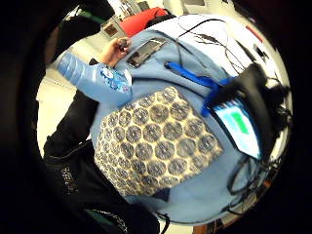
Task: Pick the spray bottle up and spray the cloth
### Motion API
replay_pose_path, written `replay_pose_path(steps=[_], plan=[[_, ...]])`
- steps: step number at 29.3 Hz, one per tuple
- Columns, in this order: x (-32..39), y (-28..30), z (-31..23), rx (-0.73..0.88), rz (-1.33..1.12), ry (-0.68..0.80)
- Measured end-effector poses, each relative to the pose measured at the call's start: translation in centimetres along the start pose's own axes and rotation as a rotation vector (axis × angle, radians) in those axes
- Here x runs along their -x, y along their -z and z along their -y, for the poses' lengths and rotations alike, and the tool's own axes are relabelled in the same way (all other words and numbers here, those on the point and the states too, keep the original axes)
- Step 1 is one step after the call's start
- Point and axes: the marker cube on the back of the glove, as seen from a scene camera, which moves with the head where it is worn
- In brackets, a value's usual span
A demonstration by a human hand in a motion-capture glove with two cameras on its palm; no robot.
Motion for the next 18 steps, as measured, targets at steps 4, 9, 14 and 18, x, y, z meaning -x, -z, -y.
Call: replay_pose_path(steps=[4,9,14,18], plan=[[1.0,2.0,-2.5,0.029,-0.084,-0.007],[1.5,4.8,-4.3,0.05,-0.225,-0.08],[1.7,5.5,-6.9,0.142,-0.349,-0.164],[1.5,5.7,-8.5,0.129,-0.453,-0.266]])
